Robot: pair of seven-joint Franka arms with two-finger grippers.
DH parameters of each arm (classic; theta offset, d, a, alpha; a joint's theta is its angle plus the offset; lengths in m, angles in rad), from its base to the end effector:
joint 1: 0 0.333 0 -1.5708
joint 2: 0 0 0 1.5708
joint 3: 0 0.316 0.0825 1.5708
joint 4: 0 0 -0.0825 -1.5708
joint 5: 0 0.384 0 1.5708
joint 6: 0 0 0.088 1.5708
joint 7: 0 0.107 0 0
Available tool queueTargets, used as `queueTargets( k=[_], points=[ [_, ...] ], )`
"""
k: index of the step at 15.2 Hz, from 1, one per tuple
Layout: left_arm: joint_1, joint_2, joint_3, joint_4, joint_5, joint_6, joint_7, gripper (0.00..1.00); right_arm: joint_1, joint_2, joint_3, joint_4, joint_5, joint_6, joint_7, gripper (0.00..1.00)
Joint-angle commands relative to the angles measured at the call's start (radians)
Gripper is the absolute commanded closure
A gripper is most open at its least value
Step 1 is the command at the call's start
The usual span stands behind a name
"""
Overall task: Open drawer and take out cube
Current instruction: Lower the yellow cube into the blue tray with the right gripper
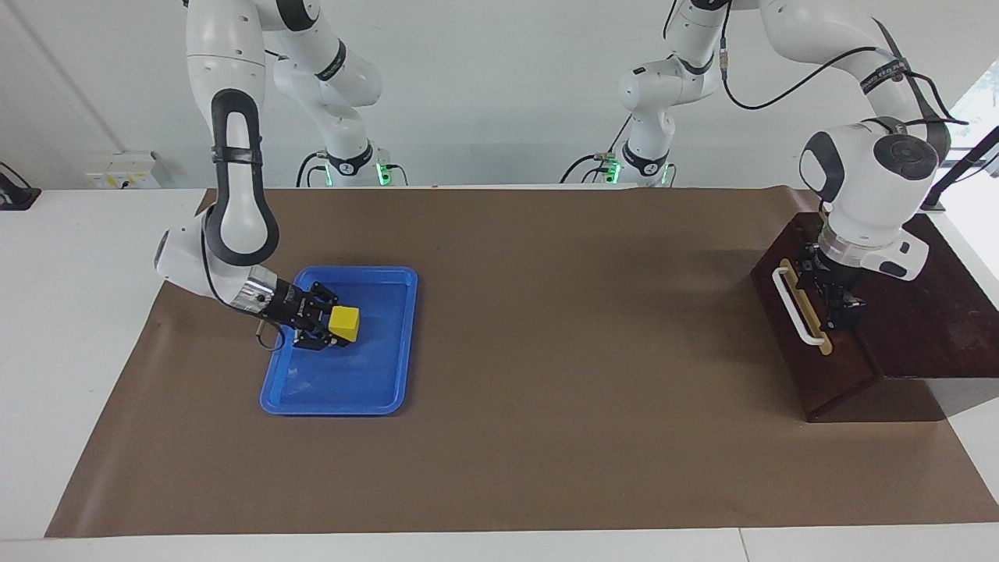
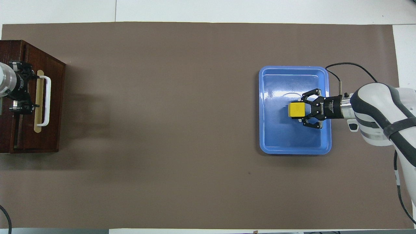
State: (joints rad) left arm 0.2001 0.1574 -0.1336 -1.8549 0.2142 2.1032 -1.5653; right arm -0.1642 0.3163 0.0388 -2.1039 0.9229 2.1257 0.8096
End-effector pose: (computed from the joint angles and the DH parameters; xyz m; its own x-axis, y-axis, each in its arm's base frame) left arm 0.6088 0.0540 0.4457 0.0290 0.9846 0.1723 0.9956 -0.0439 0.0829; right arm 0.5588 -0.0348 0.2581 0.0264 -0.7277 -0.6853 -0.9984 0.0154 -0.0548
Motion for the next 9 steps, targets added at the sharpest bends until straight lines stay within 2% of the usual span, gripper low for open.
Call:
queueTargets(
  k=[1, 5, 6, 8, 9],
  points=[
    [0.025, -0.010, -0.006, -0.018, 0.027, 0.023, 0.022, 0.00, -0.008, -0.006, 0.009, -0.027, 0.011, 0.023, -0.033, 1.00],
    [0.044, -0.010, -0.004, -0.018, 0.027, 0.021, 0.068, 0.00, 0.000, -0.010, 0.009, -0.051, 0.011, 0.045, -0.059, 1.00],
    [0.044, -0.010, -0.004, -0.020, 0.027, 0.023, 0.070, 0.00, 0.000, -0.010, 0.009, -0.053, 0.011, 0.055, -0.059, 0.97],
    [0.045, -0.010, -0.004, -0.017, 0.027, 0.023, 0.073, 0.00, 0.006, -0.010, 0.009, -0.057, 0.011, 0.068, -0.061, 0.66],
    [0.053, -0.010, -0.004, -0.017, 0.027, 0.024, 0.079, 0.00, 0.006, -0.010, 0.009, -0.057, 0.011, 0.069, -0.059, 0.55]
  ],
)
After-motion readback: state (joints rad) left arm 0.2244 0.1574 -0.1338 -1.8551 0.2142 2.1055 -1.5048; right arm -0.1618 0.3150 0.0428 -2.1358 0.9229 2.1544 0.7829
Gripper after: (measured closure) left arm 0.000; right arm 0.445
